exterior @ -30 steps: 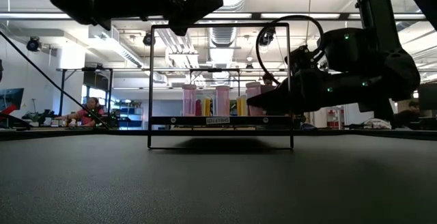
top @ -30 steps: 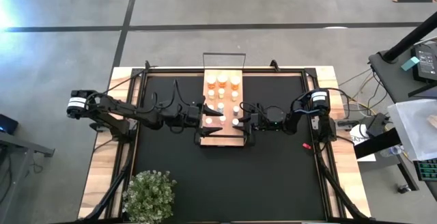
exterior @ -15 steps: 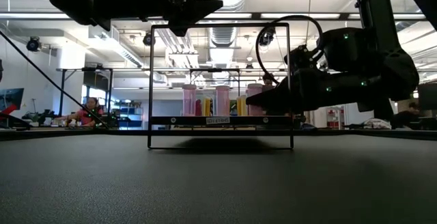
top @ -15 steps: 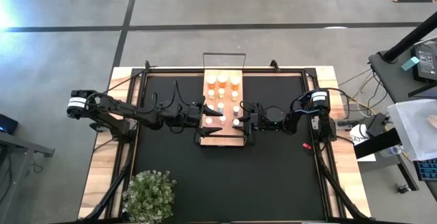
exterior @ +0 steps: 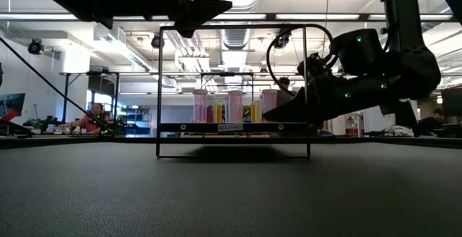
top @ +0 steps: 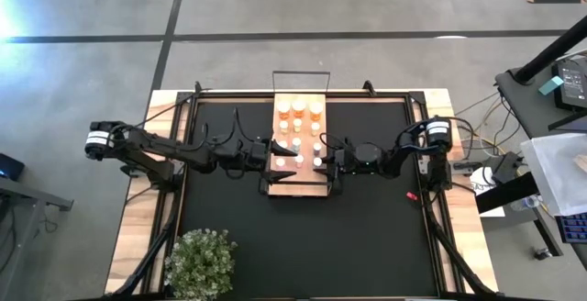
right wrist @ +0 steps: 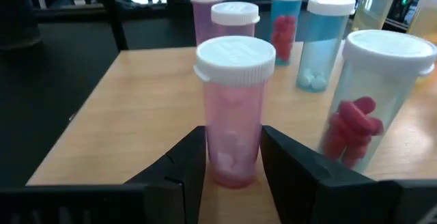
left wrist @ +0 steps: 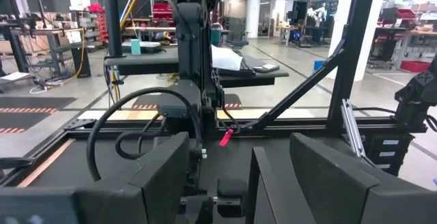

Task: Pick and place medicine bottles onto shelf by color
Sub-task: Put the pink medicine bottle on the shelf aligned with the other pink medicine bottles, then return to Home Position

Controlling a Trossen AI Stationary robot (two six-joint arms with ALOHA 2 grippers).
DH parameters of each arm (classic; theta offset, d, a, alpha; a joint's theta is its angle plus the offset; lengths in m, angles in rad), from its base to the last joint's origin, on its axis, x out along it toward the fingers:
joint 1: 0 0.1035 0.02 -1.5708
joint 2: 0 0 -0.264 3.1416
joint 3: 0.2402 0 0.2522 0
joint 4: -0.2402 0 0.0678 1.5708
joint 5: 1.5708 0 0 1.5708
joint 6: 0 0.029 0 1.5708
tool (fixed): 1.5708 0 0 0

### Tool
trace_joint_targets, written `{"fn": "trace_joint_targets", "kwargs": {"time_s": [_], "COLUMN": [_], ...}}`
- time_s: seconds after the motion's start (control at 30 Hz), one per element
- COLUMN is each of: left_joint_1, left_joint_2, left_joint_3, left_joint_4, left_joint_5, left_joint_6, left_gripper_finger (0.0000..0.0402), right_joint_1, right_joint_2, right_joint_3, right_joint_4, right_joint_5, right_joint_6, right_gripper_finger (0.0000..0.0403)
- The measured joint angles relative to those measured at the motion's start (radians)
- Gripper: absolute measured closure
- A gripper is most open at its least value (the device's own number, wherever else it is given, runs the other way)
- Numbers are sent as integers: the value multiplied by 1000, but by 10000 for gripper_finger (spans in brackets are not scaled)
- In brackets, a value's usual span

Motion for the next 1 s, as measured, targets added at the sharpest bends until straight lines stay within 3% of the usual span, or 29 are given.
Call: {"fn": "trace_joint_targets", "kwargs": {"time_s": [0.33,0.5,0.7,1.0], "left_joint_1": [0,0,0,1], "left_joint_2": [-98,-146,-253,-486], "left_joint_3": [-4,-3,-5,-4], "left_joint_4": [-99,-165,-340,-649], "left_joint_5": [-1,-1,-1,-1], "left_joint_6": [-2,-87,-101,-101], "left_gripper_finger": [163,163,163,163], "right_joint_1": [0,0,0,0], "right_joint_2": [-194,-311,-469,-699], "right_joint_3": [-3,-6,-11,-23], "right_joint_4": [-277,-421,-620,-886], "right_joint_5": [0,0,0,2], "right_joint_6": [-29,-60,-93,-141], "right_gripper_finger": [262,236,215,224]}}
